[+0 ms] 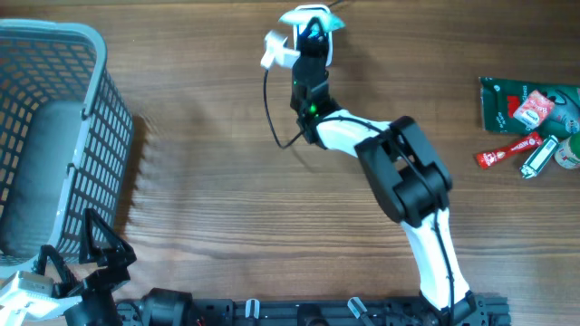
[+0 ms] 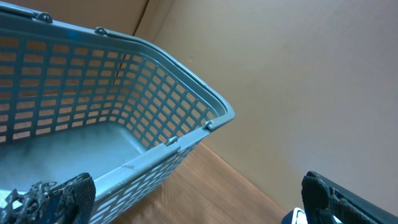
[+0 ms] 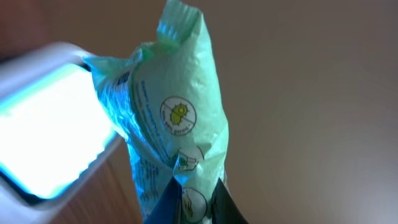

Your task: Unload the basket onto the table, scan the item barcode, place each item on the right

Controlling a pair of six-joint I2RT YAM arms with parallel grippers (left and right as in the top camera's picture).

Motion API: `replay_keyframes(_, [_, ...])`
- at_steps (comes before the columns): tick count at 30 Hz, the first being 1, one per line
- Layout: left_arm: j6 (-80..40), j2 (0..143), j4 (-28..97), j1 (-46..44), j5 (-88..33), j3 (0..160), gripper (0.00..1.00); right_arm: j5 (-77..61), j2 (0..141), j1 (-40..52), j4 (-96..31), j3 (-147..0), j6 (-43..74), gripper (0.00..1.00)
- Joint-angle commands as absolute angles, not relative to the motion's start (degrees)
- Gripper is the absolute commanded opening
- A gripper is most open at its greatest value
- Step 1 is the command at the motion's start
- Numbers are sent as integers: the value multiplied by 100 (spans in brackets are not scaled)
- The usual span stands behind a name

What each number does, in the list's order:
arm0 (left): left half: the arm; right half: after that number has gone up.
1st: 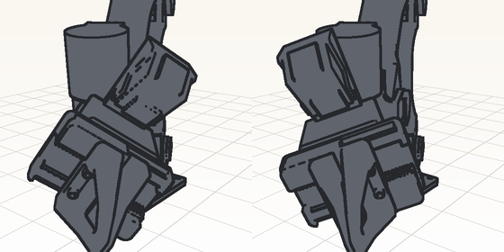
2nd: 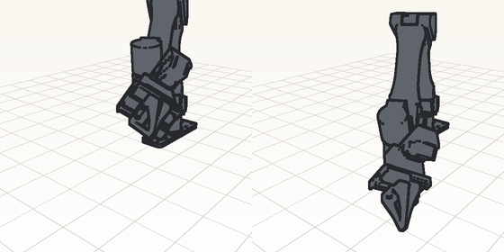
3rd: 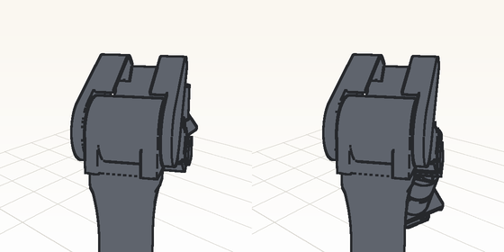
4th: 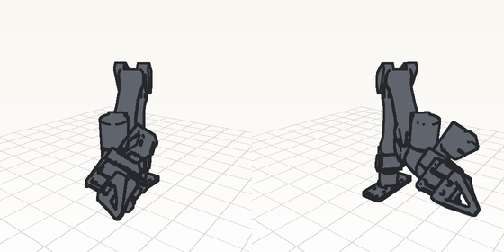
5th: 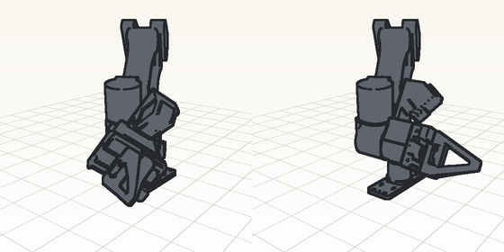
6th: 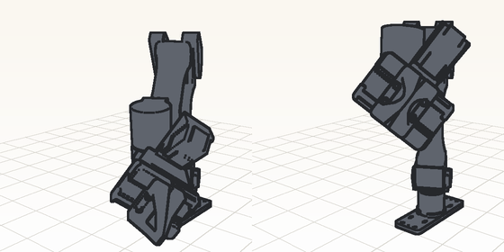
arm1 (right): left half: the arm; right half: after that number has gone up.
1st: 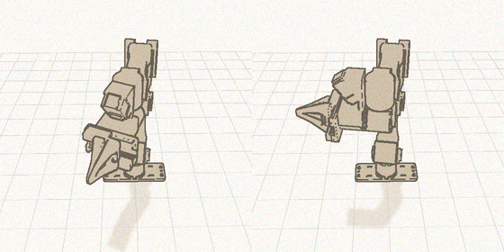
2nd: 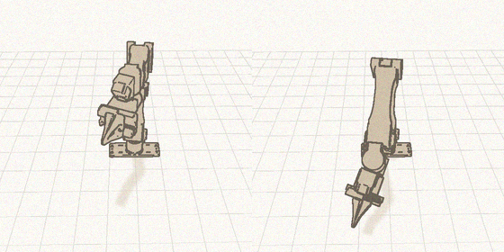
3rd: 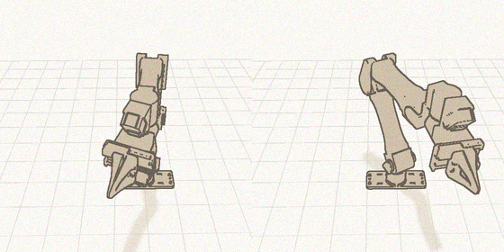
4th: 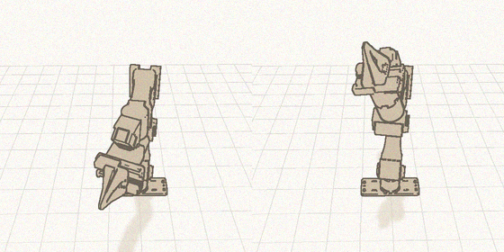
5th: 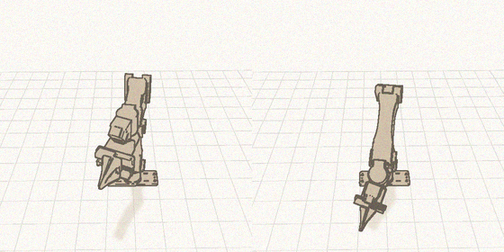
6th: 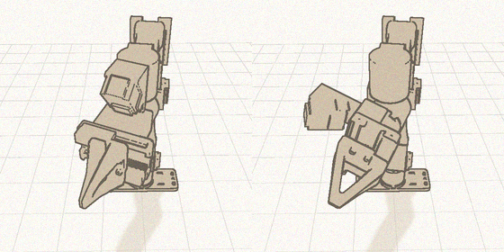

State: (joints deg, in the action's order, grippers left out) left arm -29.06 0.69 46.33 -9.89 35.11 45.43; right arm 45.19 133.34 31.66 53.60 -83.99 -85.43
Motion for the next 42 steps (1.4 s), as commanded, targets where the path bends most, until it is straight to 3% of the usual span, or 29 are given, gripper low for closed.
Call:
replay_keyframes(1, [-2921, 49, 4617, -974, 3544, 4552, 100, 8149, 12398, 2462, 5478, -8479, -7214, 4])
replay_keyframes(4, [-2921, 47, 4617, -974, 3544, 4552, 100, 8702, 12425, 1522, 5183, -7887, -7188, 4])
replay_keyframes(11, [-2921, 47, 4617, -974, 3544, 4552, 100, 8484, 12427, 316, 5135, -6243, -4851, 8])
replay_keyframes(12, [-2921, 49, 4617, -974, 3544, 4552, 100, 8486, 12427, 329, 5144, -6246, -4775, 20])
replay_keyframes(13, [-2921, 47, 4617, -974, 3544, 4552, 100, 8488, 12427, 336, 5212, -6246, -4788, 48])
replay_keyframes(14, [-2921, 49, 4617, -974, 3544, 4552, 100, 8512, 12420, 336, 5463, -6246, -5048, 100])
replay_keyframes(19, [-2921, 49, 4617, -974, 3544, 4552, 100, 8685, 11531, 379, 9216, -6423, -7961, 100])
replay_keyframes(27, [-2921, 49, 4617, -974, 3546, 4552, 100, 8705, 7555, 1142, 9284, -6578, -7738, 100])
replay_keyframes(28, [-2921, 47, 4617, -974, 3546, 4552, 100, 8705, 7019, 1417, 9032, -6578, -7738, 100])
replay_keyframes(31, [-2921, 49, 4617, -974, 3544, 4552, 100, 8606, 5902, 2539, 6254, -6578, -7804, 100])
replay_keyframes(33, [-2921, 49, 4617, -974, 3544, 4552, 100, 8455, 5398, 3524, 2554, -6578, -7422, 100])
replay_keyframes(35, [-2921, 49, 4617, -974, 3544, 4552, 100, 8460, 5140, 4458, -16, -6578, -6254, 100])
replay_keyframes(38, [-2921, 49, 4617, -974, 3544, 4552, 100, 8088, 5100, 5516, -2366, -6578, -3837, 100])
replay_keyframes(42, [-2921, 47, 4617, -974, 3544, 4552, 100, 6108, 5105, 5826, -4219, -6576, -655, 100])
